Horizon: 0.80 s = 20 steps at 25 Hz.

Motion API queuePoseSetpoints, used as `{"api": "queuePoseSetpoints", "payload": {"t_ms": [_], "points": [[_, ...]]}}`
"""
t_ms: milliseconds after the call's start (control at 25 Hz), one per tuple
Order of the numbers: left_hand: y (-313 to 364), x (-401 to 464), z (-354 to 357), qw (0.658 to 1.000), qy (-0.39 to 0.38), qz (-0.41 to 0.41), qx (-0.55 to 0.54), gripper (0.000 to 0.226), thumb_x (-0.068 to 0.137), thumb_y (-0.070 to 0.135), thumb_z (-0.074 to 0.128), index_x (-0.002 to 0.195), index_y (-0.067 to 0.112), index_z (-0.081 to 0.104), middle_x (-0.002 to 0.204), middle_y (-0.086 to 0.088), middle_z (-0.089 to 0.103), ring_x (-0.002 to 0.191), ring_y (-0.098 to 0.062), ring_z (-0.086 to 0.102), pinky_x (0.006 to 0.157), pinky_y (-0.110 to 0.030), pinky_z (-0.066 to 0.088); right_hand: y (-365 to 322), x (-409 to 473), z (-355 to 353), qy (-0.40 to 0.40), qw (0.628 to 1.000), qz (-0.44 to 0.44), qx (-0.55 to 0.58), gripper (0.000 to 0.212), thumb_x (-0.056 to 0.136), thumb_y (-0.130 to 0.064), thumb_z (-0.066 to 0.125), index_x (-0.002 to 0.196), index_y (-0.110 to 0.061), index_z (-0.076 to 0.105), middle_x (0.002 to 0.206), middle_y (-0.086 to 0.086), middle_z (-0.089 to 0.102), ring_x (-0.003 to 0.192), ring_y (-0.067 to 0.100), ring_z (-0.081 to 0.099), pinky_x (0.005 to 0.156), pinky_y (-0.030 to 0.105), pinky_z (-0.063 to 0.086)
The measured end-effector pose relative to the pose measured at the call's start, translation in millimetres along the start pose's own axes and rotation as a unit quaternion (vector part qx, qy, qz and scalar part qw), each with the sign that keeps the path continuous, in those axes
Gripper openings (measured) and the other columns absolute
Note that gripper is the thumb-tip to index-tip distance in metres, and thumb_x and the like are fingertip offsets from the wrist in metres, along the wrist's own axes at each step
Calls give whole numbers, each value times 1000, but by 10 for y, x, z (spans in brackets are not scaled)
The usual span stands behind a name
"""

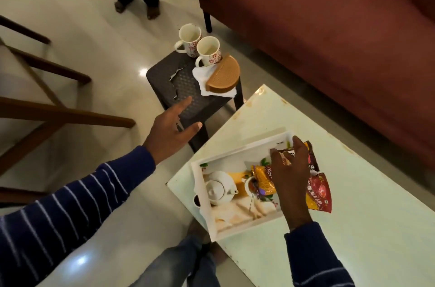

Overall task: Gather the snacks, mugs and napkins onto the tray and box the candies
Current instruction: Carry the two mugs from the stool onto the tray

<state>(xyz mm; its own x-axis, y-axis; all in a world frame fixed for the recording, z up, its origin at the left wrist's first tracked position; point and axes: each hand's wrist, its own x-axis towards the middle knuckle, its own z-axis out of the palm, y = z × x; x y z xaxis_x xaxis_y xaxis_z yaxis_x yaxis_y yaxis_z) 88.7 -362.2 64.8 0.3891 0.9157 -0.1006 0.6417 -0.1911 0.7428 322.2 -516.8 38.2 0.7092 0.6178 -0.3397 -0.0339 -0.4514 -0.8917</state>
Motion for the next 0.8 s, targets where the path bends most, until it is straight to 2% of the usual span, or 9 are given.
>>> {"api": "queuePoseSetpoints", "payload": {"t_ms": [80, 200, 320, 440, 480, 600, 800], "points": [[11, -2, -14, 1000, 13, -13, 3, 66, 89, 31, 73, 147, 16, 46, 149, -3, 51, 133, -16, 50, 101, -30, 49, -39, -1, 90, -17, 1000, 2, -14, 46, 93, -17, 66, 137, -20, 50, 123, -10, 59, 107, 9, 60, 87, 29, 54], [37, 54, -167, 999, 24, -6, 23, 63, 88, 27, 74, 145, 16, 49, 145, -4, 55, 123, -10, 53, 90, -12, 48, -239, -94, 296, -60, 998, -24, -21, 37, 94, -18, 65, 130, -20, 56, 118, -4, 62, 104, 10, 61, 79, 19, 49], [48, 314, -292, 999, 41, -9, 22, 57, 88, 24, 74, 140, 13, 54, 139, -6, 61, 121, -11, 59, 93, -20, 52, -427, -56, 566, -74, 997, -36, -10, 29, 96, -20, 63, 125, -22, 59, 112, -6, 64, 97, 0, 61, 80, 17, 50], [-76, 698, -380, 998, 56, -28, 11, 49, 90, 22, 72, 136, 9, 59, 129, -7, 68, 112, -8, 65, 88, -16, 52, -570, 110, 994, -90, 996, -28, -6, 23, 98, -22, 59, 121, -20, 63, 107, -10, 64, 88, -9, 58, 67, 0, 45], [-140, 842, -419, 997, 64, -34, 0, 47, 91, 22, 72, 134, 8, 60, 126, -7, 69, 108, -10, 68, 88, -19, 55, -624, 178, 1157, -98, 995, -22, -3, 23, 98, -23, 59, 121, -20, 64, 104, -12, 64, 86, -10, 58, 63, -2, 44], [-339, 1309, -529, 996, 74, -42, -14, 41, 90, 23, 72, 128, 8, 66, 121, -7, 72, 104, -12, 71, 92, -27, 56, -787, 428, 1603, -100, 995, -7, -7, 22, 98, -26, 60, 118, -21, 67, 99, -13, 65, 85, -9, 60, 63, 3, 45], [-873, 2130, -720, 996, 48, -73, -24, 42, 89, 26, 74, 128, 10, 66, 122, -5, 71, 106, -12, 70, 96, -30, 56, -991, 954, 2494, -69, 997, 25, -16, 21, 98, -27, 59, 115, -20, 69, 103, -12, 67, 96, 7, 64, 82, 22, 53]]}}
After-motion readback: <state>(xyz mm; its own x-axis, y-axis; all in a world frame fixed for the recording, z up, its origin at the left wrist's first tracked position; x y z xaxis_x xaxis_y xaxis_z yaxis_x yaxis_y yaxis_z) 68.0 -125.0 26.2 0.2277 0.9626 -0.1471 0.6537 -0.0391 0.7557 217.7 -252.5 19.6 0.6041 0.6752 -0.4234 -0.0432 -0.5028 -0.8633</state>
